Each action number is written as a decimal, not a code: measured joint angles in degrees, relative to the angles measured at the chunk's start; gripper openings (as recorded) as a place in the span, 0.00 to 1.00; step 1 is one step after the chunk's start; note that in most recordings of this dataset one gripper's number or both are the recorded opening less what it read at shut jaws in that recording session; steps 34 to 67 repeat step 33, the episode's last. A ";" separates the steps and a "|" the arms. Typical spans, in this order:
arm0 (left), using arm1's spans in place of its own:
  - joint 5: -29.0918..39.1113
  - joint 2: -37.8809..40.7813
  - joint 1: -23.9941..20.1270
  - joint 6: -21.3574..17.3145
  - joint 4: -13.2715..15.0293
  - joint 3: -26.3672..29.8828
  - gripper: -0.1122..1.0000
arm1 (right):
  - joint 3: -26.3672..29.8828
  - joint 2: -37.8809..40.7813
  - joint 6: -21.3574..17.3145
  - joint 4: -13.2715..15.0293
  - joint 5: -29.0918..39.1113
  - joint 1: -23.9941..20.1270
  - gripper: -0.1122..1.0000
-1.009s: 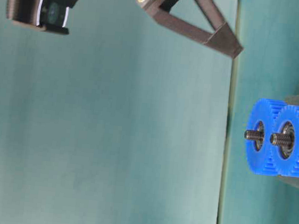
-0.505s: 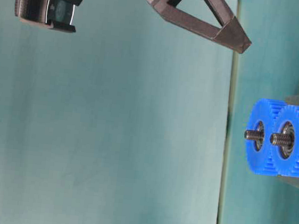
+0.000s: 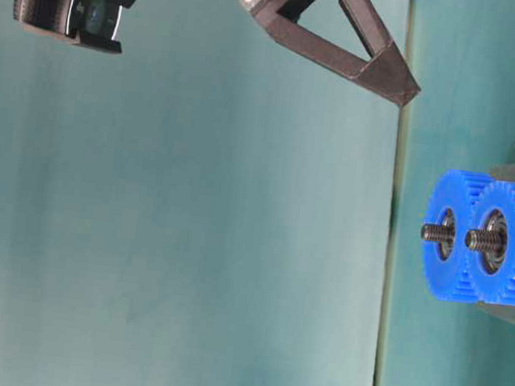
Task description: Fit the small gear onto the shaft.
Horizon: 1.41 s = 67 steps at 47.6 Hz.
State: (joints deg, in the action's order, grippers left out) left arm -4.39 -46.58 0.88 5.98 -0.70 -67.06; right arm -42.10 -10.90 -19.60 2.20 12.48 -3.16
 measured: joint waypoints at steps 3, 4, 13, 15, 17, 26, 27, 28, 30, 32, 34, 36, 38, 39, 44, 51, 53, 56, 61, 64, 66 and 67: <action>0.00 0.00 0.00 0.00 0.00 0.00 0.10 | -0.09 0.00 0.00 0.00 0.00 0.00 0.09; 0.00 0.00 0.00 0.00 0.00 0.00 0.10 | -0.18 0.00 0.00 0.00 0.00 0.00 0.09; 0.00 -0.09 0.00 0.09 0.00 0.00 0.10 | -0.70 0.00 0.00 0.09 0.00 0.00 0.09; 0.00 -0.09 0.09 0.00 0.00 0.00 0.10 | -0.79 0.00 0.00 0.09 -0.09 -0.09 0.09; 0.00 -0.18 0.00 0.09 0.00 0.00 0.10 | -0.97 0.00 0.00 0.00 0.00 0.00 0.09; 0.00 -0.18 0.00 0.09 0.00 0.00 0.10 | -1.05 0.00 0.00 0.09 -0.09 -0.09 0.09; 0.00 -0.18 0.00 0.09 0.00 0.00 0.10 | -1.05 0.00 0.00 0.09 -0.09 -0.09 0.09; 0.00 -0.18 0.00 0.09 0.00 0.00 0.10 | -1.05 0.00 0.00 0.09 -0.09 0.00 0.09; 0.00 -0.18 0.09 0.09 0.00 0.00 0.10 | -1.05 0.00 0.00 0.09 -0.09 0.00 0.09; 0.00 -0.18 0.09 0.09 0.00 0.00 0.10 | -1.05 0.00 0.00 0.09 -0.09 0.00 0.09; 0.09 -0.18 0.00 0.00 0.00 0.00 0.10 | -1.05 0.00 0.00 0.00 -0.09 0.00 0.09; 0.09 -0.18 0.00 0.00 0.00 0.00 0.10 | -1.05 0.00 0.00 0.00 -0.09 0.00 0.09; 0.09 -0.18 0.00 0.00 0.00 0.00 0.10 | -1.05 0.00 0.00 0.00 -0.09 0.00 0.09; 0.09 -0.18 0.00 0.00 0.00 0.00 0.10 | -1.05 0.00 0.00 0.00 -0.09 0.00 0.09; 0.09 -0.18 0.00 0.00 0.00 0.00 0.10 | -1.05 0.00 0.00 0.00 -0.09 0.00 0.09; 0.09 -0.18 0.00 0.00 0.00 0.00 0.10 | -1.05 0.00 0.00 0.00 -0.09 0.00 0.09; 0.09 -0.18 0.00 0.00 0.00 0.00 0.10 | -1.05 0.00 0.00 0.00 -0.09 0.00 0.09; 0.09 -0.18 0.00 0.00 0.00 0.00 0.10 | -1.05 0.00 0.00 0.00 -0.09 0.00 0.09; 0.09 -0.18 0.00 0.00 0.00 0.00 0.10 | -1.05 0.00 0.00 0.00 -0.09 0.00 0.09; 0.09 -0.18 0.00 0.00 0.00 0.00 0.10 | -1.05 0.00 0.00 0.00 -0.09 0.00 0.09; 0.09 -0.18 0.00 0.00 0.00 0.00 0.10 | -1.05 0.00 0.00 0.00 -0.09 0.00 0.09; 0.09 -0.18 0.00 0.00 0.00 0.00 0.10 | -1.05 0.00 0.00 0.00 -0.09 0.00 0.09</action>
